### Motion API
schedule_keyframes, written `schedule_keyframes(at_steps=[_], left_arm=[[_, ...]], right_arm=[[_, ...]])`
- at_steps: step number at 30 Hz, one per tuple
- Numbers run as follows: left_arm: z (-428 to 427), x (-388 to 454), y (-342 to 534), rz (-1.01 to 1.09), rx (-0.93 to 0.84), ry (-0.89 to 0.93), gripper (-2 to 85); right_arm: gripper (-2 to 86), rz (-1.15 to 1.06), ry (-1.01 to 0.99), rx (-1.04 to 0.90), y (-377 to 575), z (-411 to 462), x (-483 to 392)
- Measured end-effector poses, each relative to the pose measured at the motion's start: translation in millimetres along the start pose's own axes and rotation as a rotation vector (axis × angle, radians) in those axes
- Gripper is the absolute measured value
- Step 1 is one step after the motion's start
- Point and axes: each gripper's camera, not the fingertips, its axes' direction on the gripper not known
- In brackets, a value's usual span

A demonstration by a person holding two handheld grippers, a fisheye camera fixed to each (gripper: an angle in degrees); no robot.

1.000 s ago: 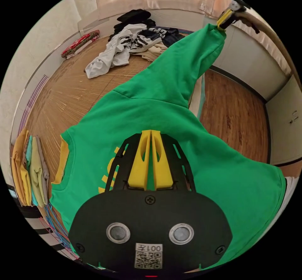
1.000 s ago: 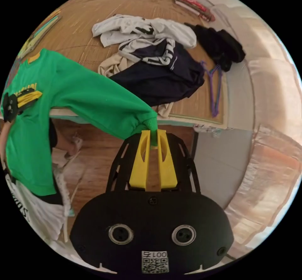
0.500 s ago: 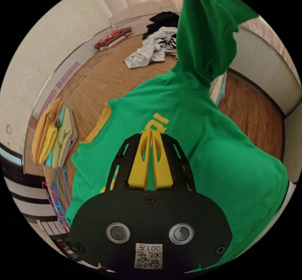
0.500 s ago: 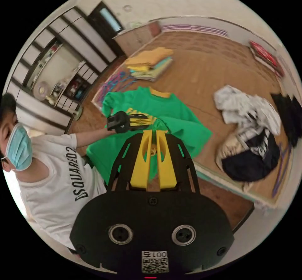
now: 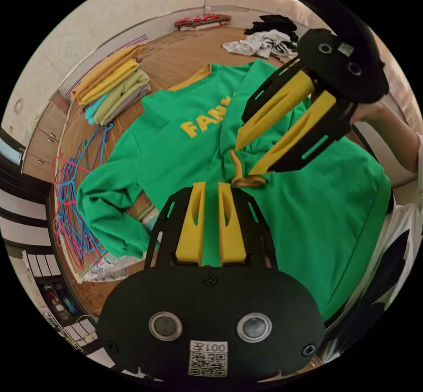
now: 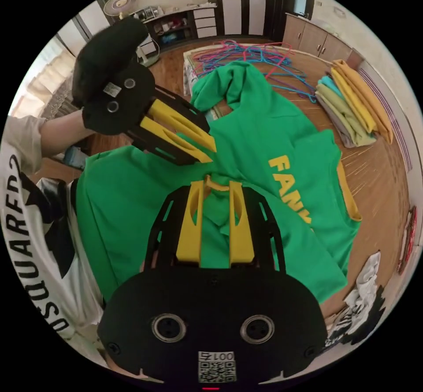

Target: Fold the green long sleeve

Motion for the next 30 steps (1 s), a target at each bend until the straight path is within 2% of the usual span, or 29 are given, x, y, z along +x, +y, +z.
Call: schedule_keyframes(at_steps=[3,7,11,15,18,21,26,30], left_arm=[[-11.5,5.9,3.4,0.045,0.041,-0.037,7.1],[-26.5,16.4,-17.1,0.219,0.121,-0.083,9.8],[-34.2,13.3,-36.2,0.391,0.178,-0.032,10.0],[-28.1,0.0,-58.3,0.513,0.1,0.11,10.0],[-10.4,-4.6,-71.4,0.53,-0.034,0.002,8.7],[-1.8,-13.1,-81.4,0.523,-0.112,0.03,4.6],[-30.4,-46.5,-90.3,0.417,-0.081,0.119,0.7],[-70.5,-84.0,-84.4,0.371,0.017,0.261,0.0]], right_arm=[[8.8,0.021,0.077,0.121,15.3,-26.3,-24.0],[9.0,0.181,0.246,0.065,53.4,-49.5,-16.9],[10.7,0.24,0.17,0.019,67.6,-44.9,-13.5],[11.5,0.237,0.131,0.062,44.9,-22.1,-31.9],[11.8,0.264,0.12,0.047,19.2,3.1,-37.3],[10.9,0.254,0.152,-0.003,-3.2,22.9,-45.3],[3.8,0.132,0.244,-0.018,-20.0,24.6,-75.3],[2.0,0.043,0.295,0.082,-18.6,-7.3,-108.6]])
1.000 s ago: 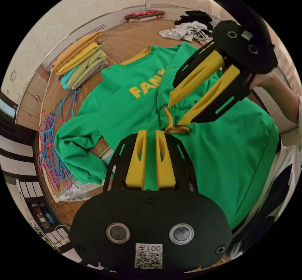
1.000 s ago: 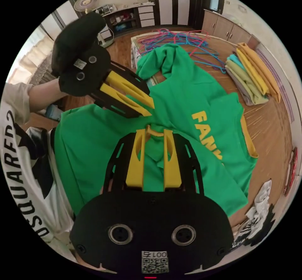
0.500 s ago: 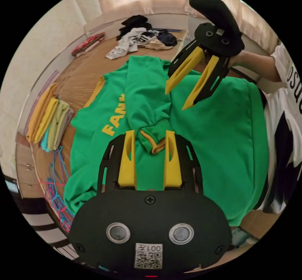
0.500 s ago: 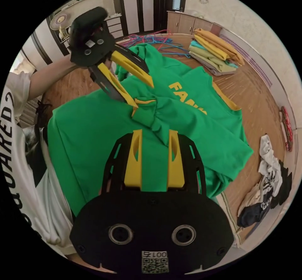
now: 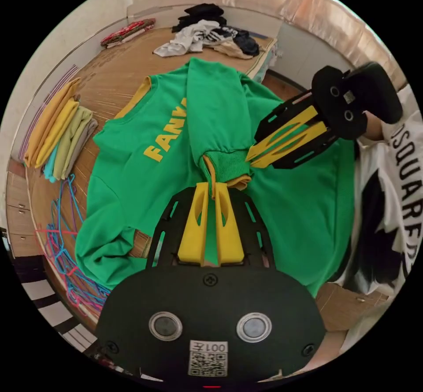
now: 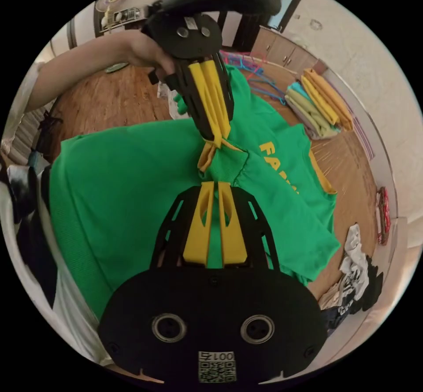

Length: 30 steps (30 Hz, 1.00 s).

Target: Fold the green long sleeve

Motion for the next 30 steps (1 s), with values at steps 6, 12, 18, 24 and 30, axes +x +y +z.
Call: schedule_keyframes(at_steps=[6,12,18,24,30], left_arm=[[-2.5,-23.4,14.6,-0.015,-0.049,0.045,1.0],[-25.7,-45.1,20.4,-0.118,-0.104,-0.053,4.1],[-71.7,-76.2,-23.0,-0.163,-0.052,-0.252,3.2],[-42.5,-99.0,-189.1,-0.027,0.097,-0.176,5.2],[19.8,-137.1,-344.9,0.008,0.055,-0.09,7.8]], right_arm=[[2.1,0.006,-0.101,0.019,-6.4,10.4,-25.0],[5.8,0.029,-0.182,0.044,6.2,5.3,-32.4],[5.9,0.481,0.152,0.005,107.4,-13.2,52.6],[7.3,0.597,0.257,-0.028,176.7,0.0,94.6],[11.4,0.437,0.243,-0.128,181.0,41.8,83.4]])
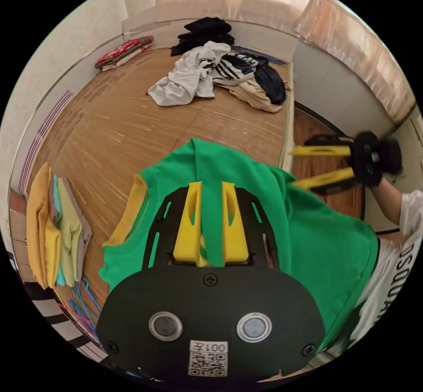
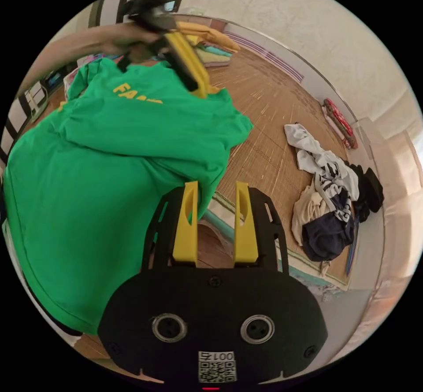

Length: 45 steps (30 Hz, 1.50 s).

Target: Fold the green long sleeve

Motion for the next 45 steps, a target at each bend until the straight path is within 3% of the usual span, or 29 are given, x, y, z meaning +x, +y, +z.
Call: schedule_keyframes(at_steps=[5,10,14,19,26,30,36,42,45], left_arm=[[40.8,-37.4,-58.5,-0.078,-0.032,0.03,8.0],[66.0,-65.4,-79.8,-0.03,-0.078,0.131,0.2],[58.8,-91.1,-83.7,-0.01,-0.002,0.14,-0.8],[56.1,-134.5,-88.5,-0.044,0.1,0.29,-0.9],[78.8,-145.9,-96.5,-0.09,0.074,0.264,0.6],[76.4,-151.4,-106.5,-0.075,0.043,0.198,5.2],[77.0,-149.5,-115.9,-0.026,-0.015,0.132,2.5],[101.4,-141.0,-109.3,-0.069,0.018,0.287,2.7],[121.9,-131.3,-101.9,-0.118,0.032,0.162,0.0]], right_arm=[[9.0,-0.004,-0.062,0.037,4.4,20.1,2.0],[3.0,0.026,-0.117,0.103,20.9,29.8,-3.6],[1.9,0.037,-0.036,0.14,37.8,23.2,-14.2],[1.2,0.145,0.018,0.161,62.3,26.6,-20.2],[1.0,0.267,-0.041,0.142,81.7,32.1,-7.8],[0.9,0.291,0.079,0.047,92.1,30.3,-4.7],[4.6,0.252,-0.092,0.174,87.1,6.2,0.2],[4.6,0.197,-0.105,0.103,54.3,21.1,-2.5],[3.2,0.21,-0.059,0.121,50.3,12.3,-5.4]])
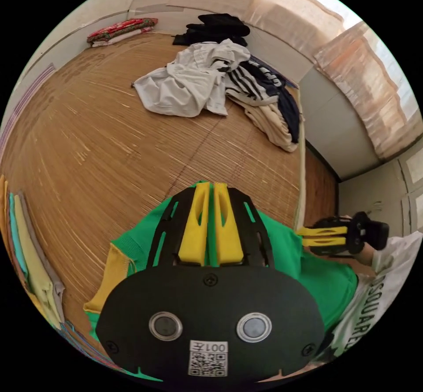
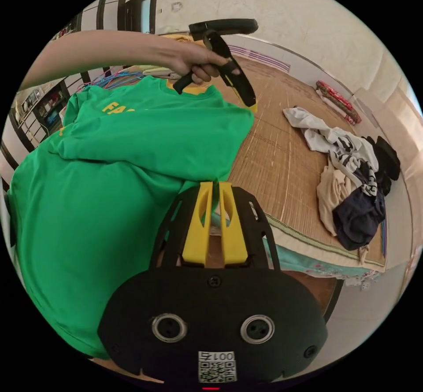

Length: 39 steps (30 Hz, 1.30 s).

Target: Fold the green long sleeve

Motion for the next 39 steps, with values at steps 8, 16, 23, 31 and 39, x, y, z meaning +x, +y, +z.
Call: schedule_keyframes(at_steps=[8,16,23,31,39], left_arm=[[35.4,23.7,20.9,0.015,0.009,-0.161,-1.0],[-40.4,56.5,152.5,0.06,0.061,-0.491,-1.0],[-93.4,49.6,391.7,-0.241,-0.049,-0.814,-1.0],[-66.6,70.8,636.1,-0.617,-0.037,-0.776,0.7],[-3.0,89.1,731.8,-0.768,0.077,-0.575,5.8]], right_arm=[[3.3,0.076,0.012,-0.002,12.1,-25.9,-6.6],[8.5,0.056,0.056,-0.01,-28.2,-78.3,8.2],[2.9,0.075,0.097,-0.132,-57.9,-105.3,0.5],[1.5,-0.079,-0.139,0.068,-181.4,-162.0,-45.3],[6.4,-0.617,-0.238,0.118,-363.6,-162.4,-219.8]])
